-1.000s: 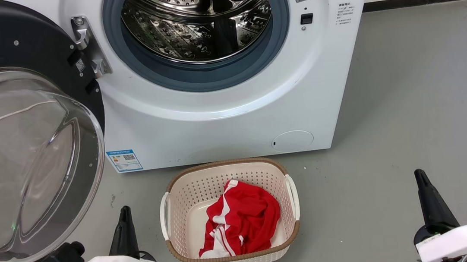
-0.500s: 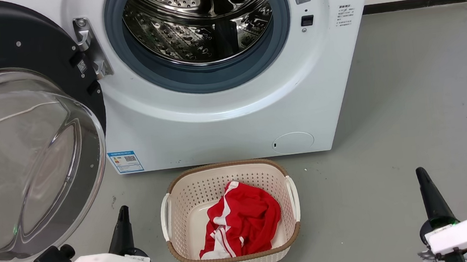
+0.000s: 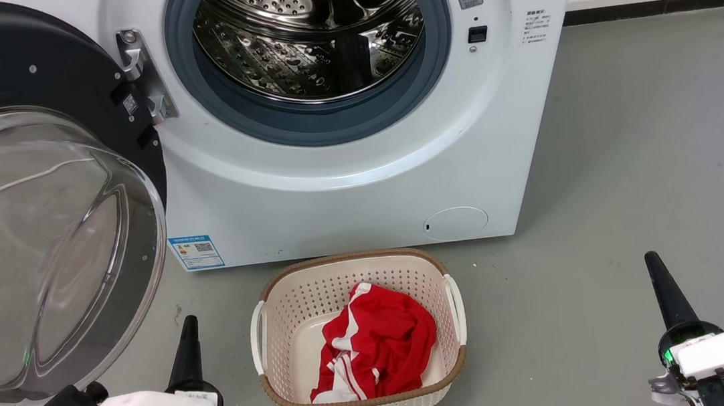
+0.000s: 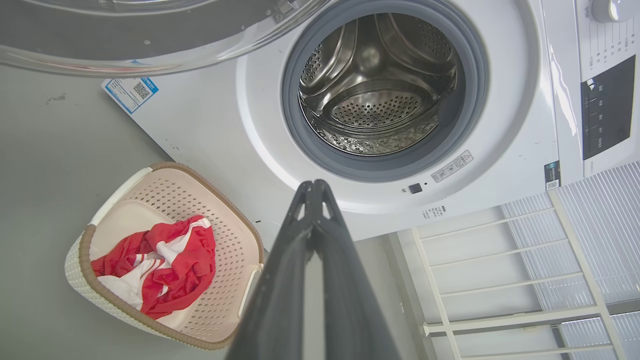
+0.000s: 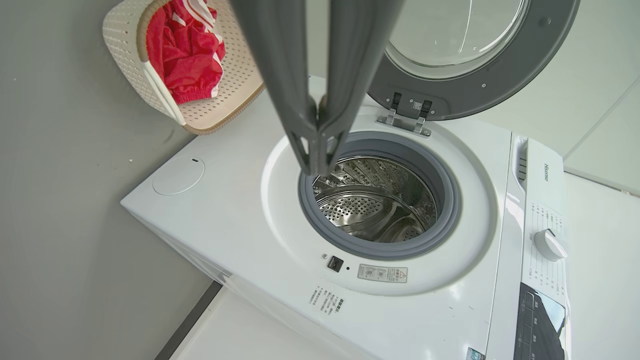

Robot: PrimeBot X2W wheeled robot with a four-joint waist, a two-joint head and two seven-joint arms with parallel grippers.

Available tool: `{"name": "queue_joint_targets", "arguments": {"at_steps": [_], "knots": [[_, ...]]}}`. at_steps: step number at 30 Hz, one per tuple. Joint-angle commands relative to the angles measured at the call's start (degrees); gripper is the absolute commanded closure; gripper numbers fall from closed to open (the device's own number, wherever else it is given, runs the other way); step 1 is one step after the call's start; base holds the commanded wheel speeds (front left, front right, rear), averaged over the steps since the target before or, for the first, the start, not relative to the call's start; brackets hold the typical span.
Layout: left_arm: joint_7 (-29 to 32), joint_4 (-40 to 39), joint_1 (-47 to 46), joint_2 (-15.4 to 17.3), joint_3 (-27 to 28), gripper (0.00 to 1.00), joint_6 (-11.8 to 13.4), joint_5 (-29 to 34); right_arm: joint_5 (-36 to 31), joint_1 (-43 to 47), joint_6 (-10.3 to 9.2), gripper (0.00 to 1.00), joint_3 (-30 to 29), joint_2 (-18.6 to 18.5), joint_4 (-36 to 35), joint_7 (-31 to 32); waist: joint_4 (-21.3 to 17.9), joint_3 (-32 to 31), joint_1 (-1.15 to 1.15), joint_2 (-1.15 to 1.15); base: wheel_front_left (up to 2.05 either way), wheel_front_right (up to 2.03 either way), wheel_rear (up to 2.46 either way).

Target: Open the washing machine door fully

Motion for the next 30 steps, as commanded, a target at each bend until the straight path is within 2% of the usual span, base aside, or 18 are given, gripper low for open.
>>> {"name": "queue_joint_targets", "arguments": {"at_steps": [1,30], "knots": [[0.45,-0.21,-1.43,0.04,0.43,1.00,-0.51,-1.77,1.82,-1.19,0.00,1.00,-0.24,-0.31,-0.09,0.34,0.01,-0.04,0.00,0.00,0.00,0.00,0.00],[4.22,1.27,-2.52,-0.11,2.53,1.00,-2.73,-17.38,16.79,-3.53,-0.01,1.00,-1.61,-0.08,2.56,4.04,0.24,-0.66,0.00,0.00,0.00,0.00,0.00]]}}
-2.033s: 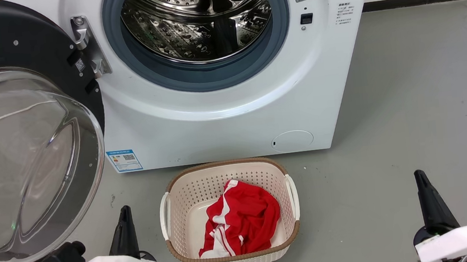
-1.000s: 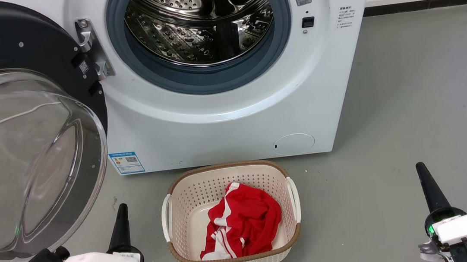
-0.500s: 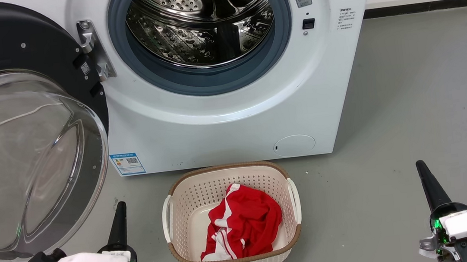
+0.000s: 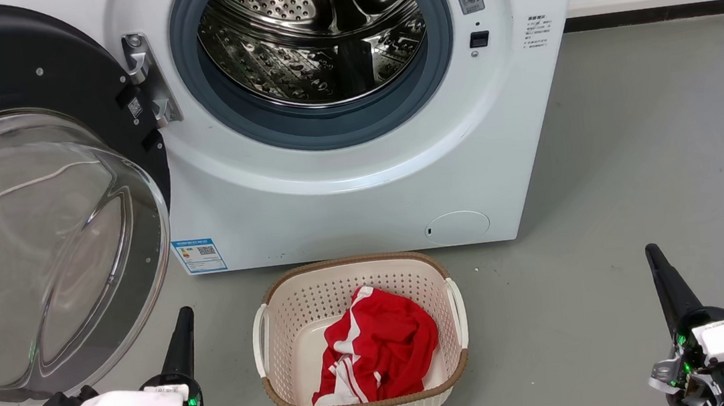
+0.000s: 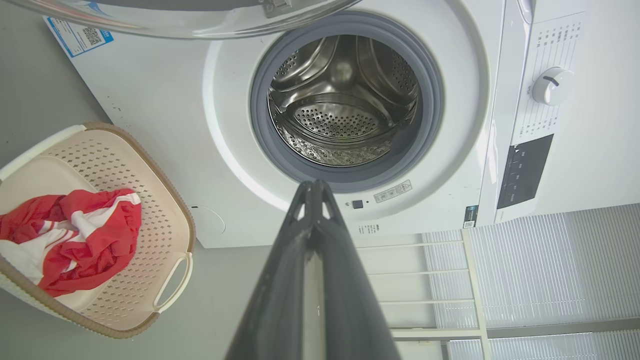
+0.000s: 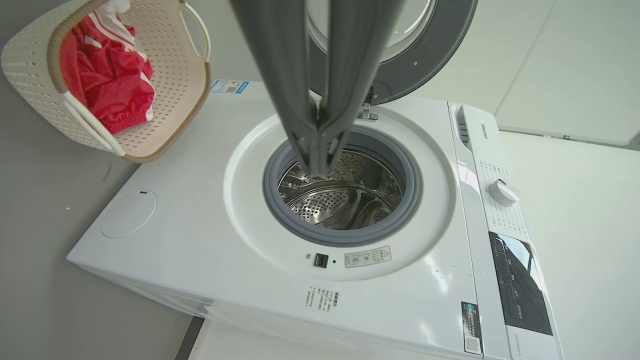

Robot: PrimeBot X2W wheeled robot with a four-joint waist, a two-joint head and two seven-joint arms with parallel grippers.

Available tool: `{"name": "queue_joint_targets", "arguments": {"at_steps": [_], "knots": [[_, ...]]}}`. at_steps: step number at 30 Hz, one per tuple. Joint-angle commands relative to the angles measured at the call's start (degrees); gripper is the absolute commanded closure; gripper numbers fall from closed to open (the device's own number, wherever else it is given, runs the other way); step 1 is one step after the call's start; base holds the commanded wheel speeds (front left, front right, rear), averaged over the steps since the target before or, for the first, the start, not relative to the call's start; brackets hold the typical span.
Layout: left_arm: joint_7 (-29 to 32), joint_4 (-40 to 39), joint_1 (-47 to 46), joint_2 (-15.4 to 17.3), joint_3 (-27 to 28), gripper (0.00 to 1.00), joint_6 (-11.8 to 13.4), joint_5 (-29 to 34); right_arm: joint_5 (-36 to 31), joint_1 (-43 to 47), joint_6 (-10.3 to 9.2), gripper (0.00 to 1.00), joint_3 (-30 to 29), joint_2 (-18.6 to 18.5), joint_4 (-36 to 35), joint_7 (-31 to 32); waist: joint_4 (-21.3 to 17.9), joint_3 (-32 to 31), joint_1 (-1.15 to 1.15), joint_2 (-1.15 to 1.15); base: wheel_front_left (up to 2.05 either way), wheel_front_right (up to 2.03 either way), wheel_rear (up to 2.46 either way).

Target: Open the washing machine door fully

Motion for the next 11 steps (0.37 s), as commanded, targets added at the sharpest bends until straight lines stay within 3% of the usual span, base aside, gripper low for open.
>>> {"name": "queue_joint_targets", "arguments": {"at_steps": [1,11], "knots": [[0.34,-0.02,-0.93,0.02,0.33,1.00,-0.41,-1.13,1.19,-1.25,-0.01,1.00,-0.16,-0.06,0.12,0.25,0.01,-0.02,0.00,0.00,0.00,0.00,0.00],[1.46,0.44,-1.34,-0.04,0.91,1.00,-1.13,-5.82,5.65,-1.85,-0.01,1.00,-0.69,0.08,0.89,1.45,0.09,-0.24,0.00,0.00,0.00,0.00,0.00]]}}
